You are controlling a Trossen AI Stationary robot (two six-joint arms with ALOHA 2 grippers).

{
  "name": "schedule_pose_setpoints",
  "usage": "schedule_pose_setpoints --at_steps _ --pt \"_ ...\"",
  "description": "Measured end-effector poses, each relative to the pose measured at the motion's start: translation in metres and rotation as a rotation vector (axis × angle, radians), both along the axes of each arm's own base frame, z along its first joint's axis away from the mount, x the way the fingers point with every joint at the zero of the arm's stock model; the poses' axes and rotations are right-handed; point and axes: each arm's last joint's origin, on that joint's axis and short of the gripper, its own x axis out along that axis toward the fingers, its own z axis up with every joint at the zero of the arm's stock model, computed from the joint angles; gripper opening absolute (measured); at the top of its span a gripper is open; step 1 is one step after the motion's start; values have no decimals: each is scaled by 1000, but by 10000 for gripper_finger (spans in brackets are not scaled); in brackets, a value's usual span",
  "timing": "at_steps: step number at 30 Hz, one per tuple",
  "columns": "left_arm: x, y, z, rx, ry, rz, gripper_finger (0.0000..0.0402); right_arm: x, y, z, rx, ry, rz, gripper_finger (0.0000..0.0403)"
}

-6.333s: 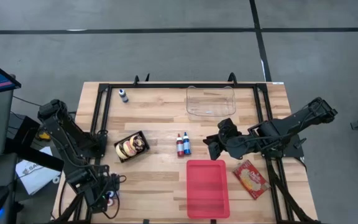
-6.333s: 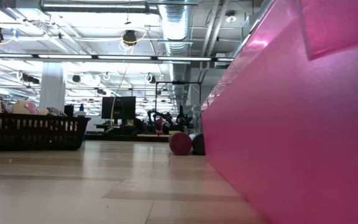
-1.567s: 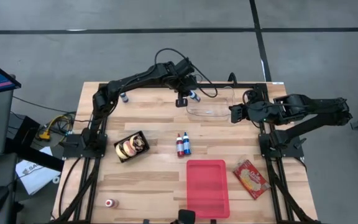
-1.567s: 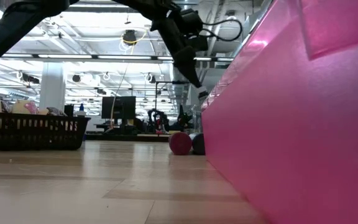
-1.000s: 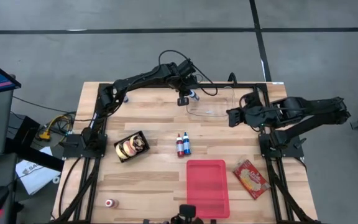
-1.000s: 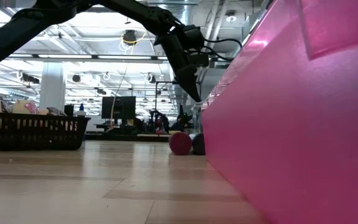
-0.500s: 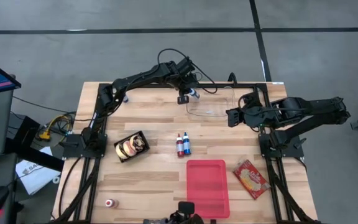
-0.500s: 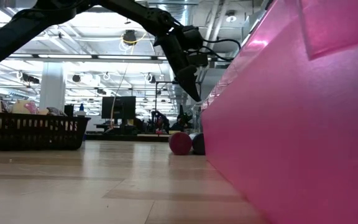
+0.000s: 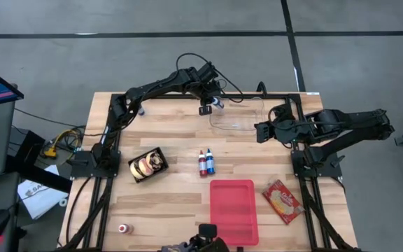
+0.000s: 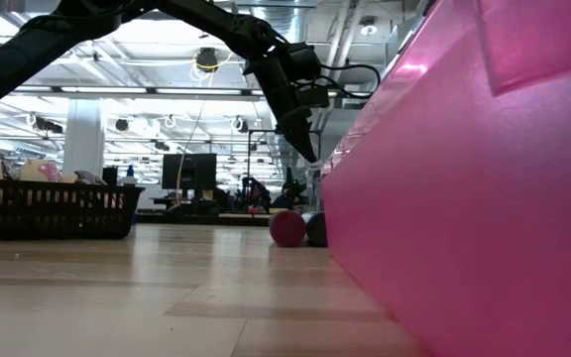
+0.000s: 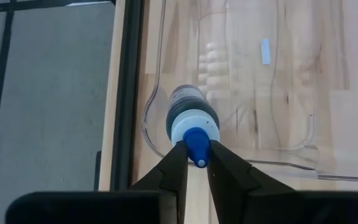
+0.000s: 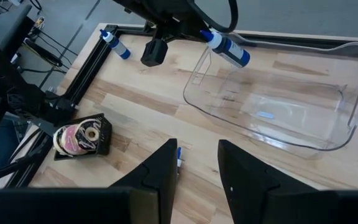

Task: Pick & Place Food Item
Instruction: Put the bottom blue food coloring bottle into the transparent bin

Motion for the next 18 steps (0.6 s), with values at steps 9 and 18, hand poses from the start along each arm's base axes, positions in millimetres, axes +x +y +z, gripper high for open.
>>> schedule_pose_setpoints --at_steps 9,18 --pt "1 0 2 10 -13 0 48 0 0 0 4 -2 -4 110" --pt "0 0 11 22 -56 -7 59 0 0 0 4 -2 -4 110"
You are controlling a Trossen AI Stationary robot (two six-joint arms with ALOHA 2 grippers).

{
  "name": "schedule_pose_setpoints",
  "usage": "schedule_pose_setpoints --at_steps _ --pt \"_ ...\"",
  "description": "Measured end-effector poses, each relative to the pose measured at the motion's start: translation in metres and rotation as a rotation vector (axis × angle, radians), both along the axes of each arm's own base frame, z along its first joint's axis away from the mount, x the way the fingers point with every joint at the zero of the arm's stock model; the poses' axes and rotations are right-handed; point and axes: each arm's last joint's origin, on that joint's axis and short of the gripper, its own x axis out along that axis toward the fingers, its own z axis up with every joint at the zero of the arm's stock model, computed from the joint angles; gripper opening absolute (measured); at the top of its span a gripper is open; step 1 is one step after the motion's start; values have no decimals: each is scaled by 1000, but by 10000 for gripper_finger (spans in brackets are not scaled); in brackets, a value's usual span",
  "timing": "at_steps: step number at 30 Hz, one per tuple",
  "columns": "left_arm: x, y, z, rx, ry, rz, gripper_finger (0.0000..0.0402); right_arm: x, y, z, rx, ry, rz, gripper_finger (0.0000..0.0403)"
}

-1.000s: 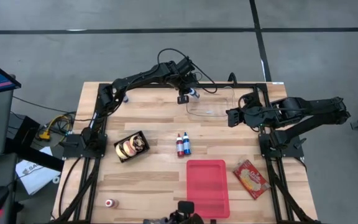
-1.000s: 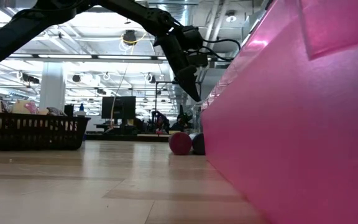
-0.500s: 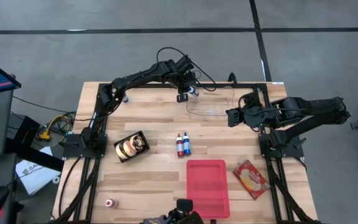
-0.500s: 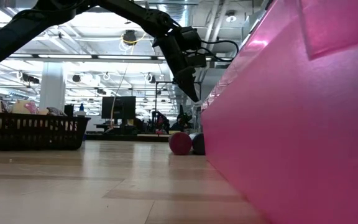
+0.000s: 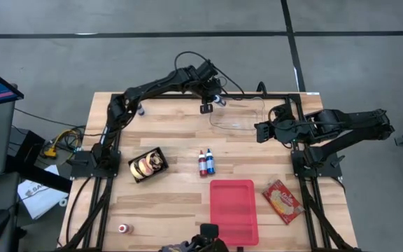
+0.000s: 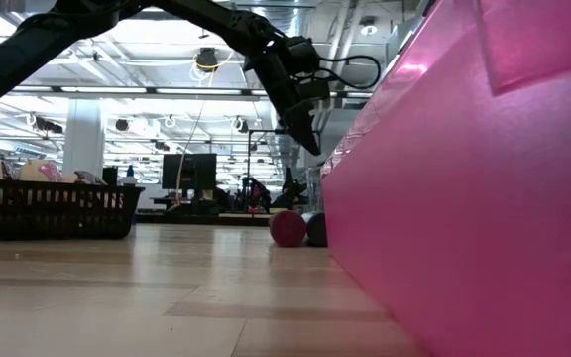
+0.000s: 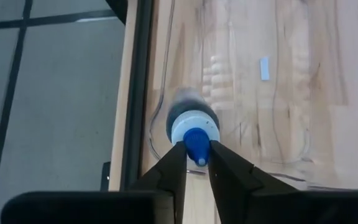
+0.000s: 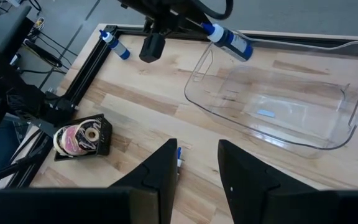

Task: Pick & Place Food Item
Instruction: Put the bottom blue food coloring bottle into the transparent bin, then put the top blue food coloring bottle into the transparent bin

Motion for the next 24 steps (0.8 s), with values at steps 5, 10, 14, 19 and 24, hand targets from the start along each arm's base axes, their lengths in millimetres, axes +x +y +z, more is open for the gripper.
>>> schedule_pose_setpoints --at_steps 5,10,14,19,24 --pt "-1 0 3 1 -12 -3 78 0 0 0 -1 0 0 110" --pt "-1 -1 3 -6 -14 0 88 0 0 0 -1 1 0 110" --pt "-1 -3 6 -7 -16 0 87 0 0 0 -1 1 0 110" --pt "-9 -4 26 13 -57 44 86 0 0 0 -10 -1 -7 110" --pt "-39 3 41 32 36 269 85 -1 2 0 -16 -3 0 110"
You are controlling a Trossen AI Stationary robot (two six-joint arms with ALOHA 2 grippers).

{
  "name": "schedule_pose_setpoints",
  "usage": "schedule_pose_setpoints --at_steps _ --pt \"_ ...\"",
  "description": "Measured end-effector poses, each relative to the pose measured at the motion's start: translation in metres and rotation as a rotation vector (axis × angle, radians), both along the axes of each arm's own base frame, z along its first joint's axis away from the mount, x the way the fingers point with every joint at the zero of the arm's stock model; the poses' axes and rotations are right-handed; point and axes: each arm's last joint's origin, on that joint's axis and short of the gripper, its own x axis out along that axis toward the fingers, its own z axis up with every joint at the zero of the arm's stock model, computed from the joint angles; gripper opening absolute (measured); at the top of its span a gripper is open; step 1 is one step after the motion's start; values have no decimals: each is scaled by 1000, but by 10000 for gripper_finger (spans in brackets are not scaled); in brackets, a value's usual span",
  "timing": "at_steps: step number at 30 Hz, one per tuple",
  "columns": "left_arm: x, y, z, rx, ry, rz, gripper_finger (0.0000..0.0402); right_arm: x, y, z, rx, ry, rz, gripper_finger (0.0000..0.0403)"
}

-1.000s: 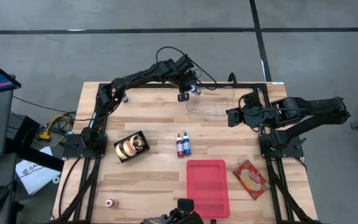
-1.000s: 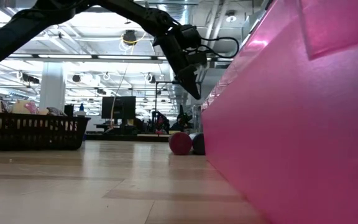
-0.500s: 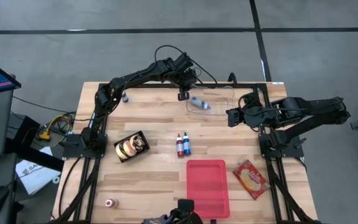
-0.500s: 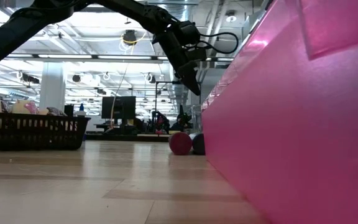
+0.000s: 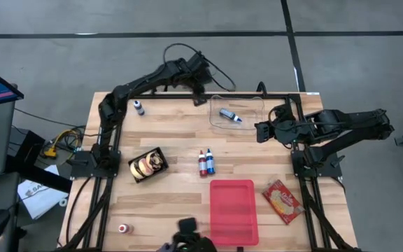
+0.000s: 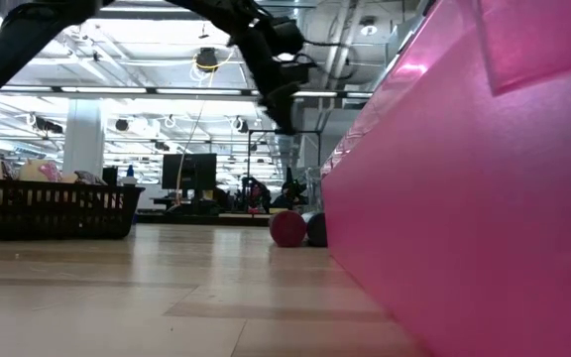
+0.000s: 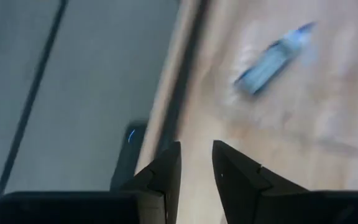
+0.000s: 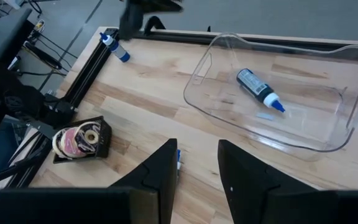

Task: Pick & Place Food Item
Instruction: Put the top blue food coloring bottle into the transparent bin

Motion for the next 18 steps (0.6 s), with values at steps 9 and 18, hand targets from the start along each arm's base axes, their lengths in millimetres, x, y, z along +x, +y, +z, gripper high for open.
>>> schedule_pose_setpoints --at_steps 9,18 --pt "-100 -7 8 -180 -20 551 86 -1 5 1 -20 -13 5 110" --pt "-219 -55 -3 -298 -292 1072 118 -2 8 1 -42 -10 21 110"
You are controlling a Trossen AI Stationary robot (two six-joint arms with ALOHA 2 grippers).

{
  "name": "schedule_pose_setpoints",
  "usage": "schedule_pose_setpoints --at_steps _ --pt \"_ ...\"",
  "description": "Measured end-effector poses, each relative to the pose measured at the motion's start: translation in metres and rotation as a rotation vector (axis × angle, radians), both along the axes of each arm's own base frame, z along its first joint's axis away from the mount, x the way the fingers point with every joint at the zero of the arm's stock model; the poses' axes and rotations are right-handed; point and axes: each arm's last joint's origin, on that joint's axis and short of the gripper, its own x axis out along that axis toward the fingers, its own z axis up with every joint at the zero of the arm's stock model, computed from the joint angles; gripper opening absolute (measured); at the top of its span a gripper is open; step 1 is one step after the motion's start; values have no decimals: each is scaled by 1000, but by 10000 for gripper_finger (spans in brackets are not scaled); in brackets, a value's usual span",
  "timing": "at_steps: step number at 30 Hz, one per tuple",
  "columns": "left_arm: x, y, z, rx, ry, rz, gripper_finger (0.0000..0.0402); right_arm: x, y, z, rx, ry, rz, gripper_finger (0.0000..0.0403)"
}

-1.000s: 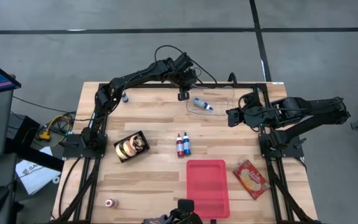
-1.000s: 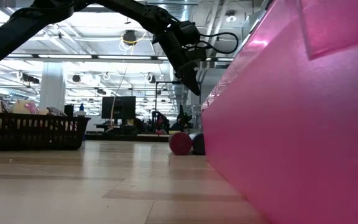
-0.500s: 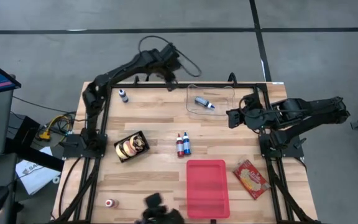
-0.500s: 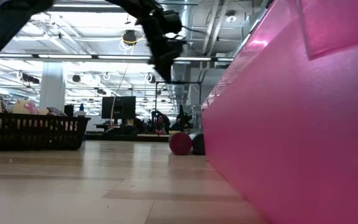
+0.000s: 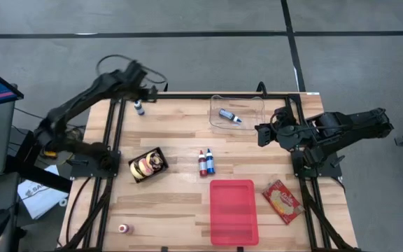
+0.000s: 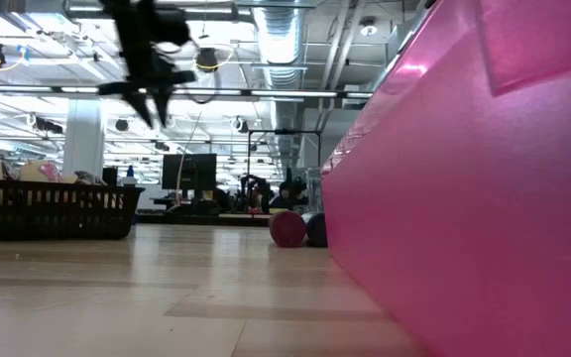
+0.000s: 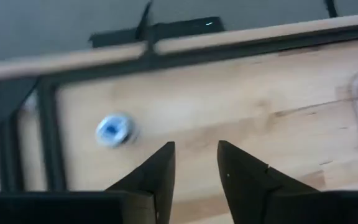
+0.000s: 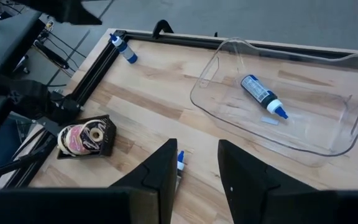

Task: Pick & Place Food Item
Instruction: Put the top blue food coloring bottle into the transparent bin

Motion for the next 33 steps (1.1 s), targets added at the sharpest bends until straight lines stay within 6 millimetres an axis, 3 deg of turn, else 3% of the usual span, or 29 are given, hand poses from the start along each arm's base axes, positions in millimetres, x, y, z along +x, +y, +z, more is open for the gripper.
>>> schedule_pose_setpoints --at_steps 4,7,13,21,33 --pt "-30 -14 -6 5 -22 74 149 0 -1 0 -5 4 2 110" --pt "-38 -14 -10 7 -19 100 176 0 0 0 -9 8 12 110" --pt "-29 6 -29 -37 40 85 211 1 0 1 -6 3 16 110" --pt "-13 28 -64 -127 154 56 199 0 5 1 25 -29 12 110" --pt "-14 36 -68 -100 179 82 194 -1 13 2 42 -67 10 110"
